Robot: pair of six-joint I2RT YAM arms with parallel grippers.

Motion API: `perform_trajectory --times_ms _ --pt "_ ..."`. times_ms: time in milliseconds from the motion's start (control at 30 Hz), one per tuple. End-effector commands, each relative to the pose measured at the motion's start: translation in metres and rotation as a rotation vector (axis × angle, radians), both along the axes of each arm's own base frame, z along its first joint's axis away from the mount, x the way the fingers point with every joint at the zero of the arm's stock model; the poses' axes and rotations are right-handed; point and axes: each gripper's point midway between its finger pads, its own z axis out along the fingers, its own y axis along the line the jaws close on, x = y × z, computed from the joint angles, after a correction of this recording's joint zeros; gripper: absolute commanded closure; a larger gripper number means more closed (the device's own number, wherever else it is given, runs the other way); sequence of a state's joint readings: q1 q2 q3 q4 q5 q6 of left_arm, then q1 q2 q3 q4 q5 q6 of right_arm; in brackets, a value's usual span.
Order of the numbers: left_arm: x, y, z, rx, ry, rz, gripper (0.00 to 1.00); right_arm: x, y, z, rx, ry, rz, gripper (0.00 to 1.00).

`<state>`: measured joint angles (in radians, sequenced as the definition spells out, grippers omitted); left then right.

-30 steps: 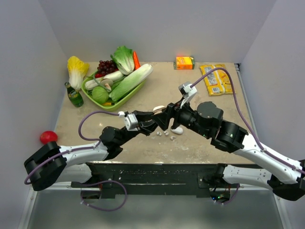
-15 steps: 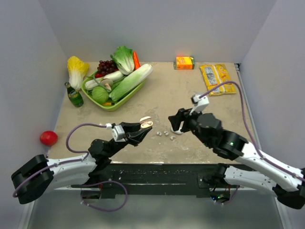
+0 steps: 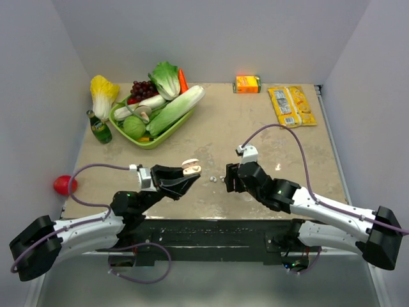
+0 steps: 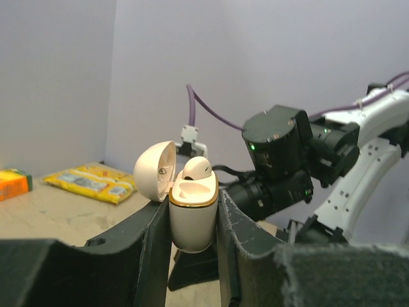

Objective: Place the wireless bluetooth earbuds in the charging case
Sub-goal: Pick up the earbud from the center of the board.

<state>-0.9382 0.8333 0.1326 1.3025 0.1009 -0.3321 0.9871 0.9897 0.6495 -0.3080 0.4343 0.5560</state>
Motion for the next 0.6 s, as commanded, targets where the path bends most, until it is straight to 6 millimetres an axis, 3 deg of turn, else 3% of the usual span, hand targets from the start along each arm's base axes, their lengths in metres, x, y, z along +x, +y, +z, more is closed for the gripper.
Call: perform_trajectory --times_ms 0,233,567 --pt "-0.042 0.018 0.054 -0.206 -0.211 -0.124 1.0 0.005 0.005 -0.007 0.01 -0.001 -0.011 0.36" --pt "-0.046 0.025 0.057 -0.249 -0.221 -0.131 1.0 0.003 0.004 -0.041 -0.064 0.055 -0.01 0.37" --pt "-0.042 0.039 0.042 -0.262 -0.162 -0.084 1.0 0.005 0.007 -0.076 -0.123 0.103 -0.024 0.62"
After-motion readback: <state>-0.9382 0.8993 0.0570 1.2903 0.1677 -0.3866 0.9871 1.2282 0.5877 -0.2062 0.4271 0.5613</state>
